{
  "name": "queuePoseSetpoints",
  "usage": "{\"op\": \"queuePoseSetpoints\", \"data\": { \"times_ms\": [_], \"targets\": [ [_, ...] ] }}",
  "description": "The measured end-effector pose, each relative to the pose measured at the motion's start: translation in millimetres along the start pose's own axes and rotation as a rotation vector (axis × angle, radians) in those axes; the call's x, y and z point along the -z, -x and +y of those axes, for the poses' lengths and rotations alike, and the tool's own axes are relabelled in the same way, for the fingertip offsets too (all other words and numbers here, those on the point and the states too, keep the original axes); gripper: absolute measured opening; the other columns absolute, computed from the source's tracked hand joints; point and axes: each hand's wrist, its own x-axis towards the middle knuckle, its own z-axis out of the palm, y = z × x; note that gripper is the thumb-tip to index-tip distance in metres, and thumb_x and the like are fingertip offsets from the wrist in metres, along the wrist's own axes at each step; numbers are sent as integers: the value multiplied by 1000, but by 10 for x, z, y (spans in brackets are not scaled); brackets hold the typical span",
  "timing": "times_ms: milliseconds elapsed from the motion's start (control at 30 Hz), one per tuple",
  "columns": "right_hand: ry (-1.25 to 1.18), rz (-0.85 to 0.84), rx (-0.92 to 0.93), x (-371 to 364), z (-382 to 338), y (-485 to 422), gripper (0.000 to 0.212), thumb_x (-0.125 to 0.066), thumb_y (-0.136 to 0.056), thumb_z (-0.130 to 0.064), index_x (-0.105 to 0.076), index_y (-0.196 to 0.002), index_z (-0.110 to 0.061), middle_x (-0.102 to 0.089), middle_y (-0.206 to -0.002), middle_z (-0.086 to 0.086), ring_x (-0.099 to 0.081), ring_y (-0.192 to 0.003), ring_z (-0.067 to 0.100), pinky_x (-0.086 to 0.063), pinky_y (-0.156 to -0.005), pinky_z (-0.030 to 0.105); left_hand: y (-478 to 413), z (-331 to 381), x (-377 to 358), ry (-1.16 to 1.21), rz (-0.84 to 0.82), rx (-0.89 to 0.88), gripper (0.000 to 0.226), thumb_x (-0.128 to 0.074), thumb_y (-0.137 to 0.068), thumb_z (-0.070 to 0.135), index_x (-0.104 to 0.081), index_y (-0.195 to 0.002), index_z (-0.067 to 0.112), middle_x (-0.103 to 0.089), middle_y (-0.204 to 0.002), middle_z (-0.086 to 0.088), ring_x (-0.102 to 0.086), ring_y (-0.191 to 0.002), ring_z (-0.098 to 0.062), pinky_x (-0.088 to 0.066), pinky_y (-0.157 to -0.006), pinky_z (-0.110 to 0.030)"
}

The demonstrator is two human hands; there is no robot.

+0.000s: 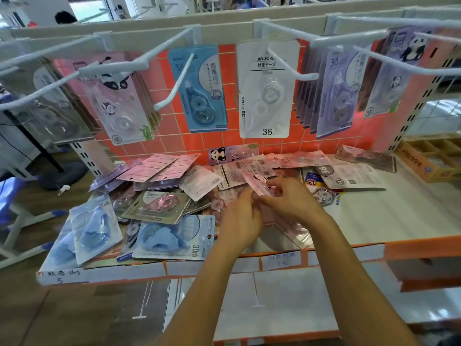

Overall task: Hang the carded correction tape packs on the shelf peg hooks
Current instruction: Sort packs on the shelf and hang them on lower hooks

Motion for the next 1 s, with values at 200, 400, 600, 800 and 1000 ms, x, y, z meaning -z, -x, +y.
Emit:
{"op": "queuePoseSetpoints", "data": {
  "times_ms": [200, 400, 600, 800, 1000],
  "targets": [
    [-234, 94, -23, -160, -232, 90, 48, -65, -84, -46, -61, -125, -22, -66, -105, 2, -61, -95, 18, -51, -85, 36, 150, 17, 315, 822, -281, 113, 60, -62, -77, -9, -47, -120, 29, -63, -119, 1, -64, -109, -14, -57, -82, -32],
    [-193, 176, 127, -316, -489, 152, 23, -60, -87, -42, -73, -103, -31, -71, -79, 6, -64, -74, 23, -52, -70, 37, 249, -247, 553, 1141, -431, 145, 65, -61, -80, 2, -39, -138, 18, -57, -132, -11, -64, -110, -31, -54, -86, -53],
    [-271, 213, 141, -572, -779, 203, 26, -50, -97, -27, -72, -107, -17, -63, -97, -6, -55, -96, 13, -41, -79, 24, 336, -481, 748, 1066, -308, 162, 53, -60, -83, -7, -47, -125, 23, -62, -120, -11, -62, -111, -28, -57, -82, -42],
    [-459, 295, 62, -817, -893, 165, 26, -56, -93, -25, -63, -118, -23, -62, -116, -4, -59, -101, 7, -50, -92, 36, 492, -801, 1053, 992, -228, 202, 37, -55, -88, -9, -56, -112, 19, -69, -105, -8, -66, -98, -26, -59, -75, -33],
    [-671, 256, 5, -996, -1123, 160, 27, -55, -94, -13, -61, -118, -23, -65, -108, -8, -60, -102, 6, -50, -92, 27, 629, -1046, 1342, 995, -231, 209, 39, -58, -84, -13, -56, -114, 13, -70, -104, -9, -69, -93, -22, -58, -70, -29]
  ]
}}
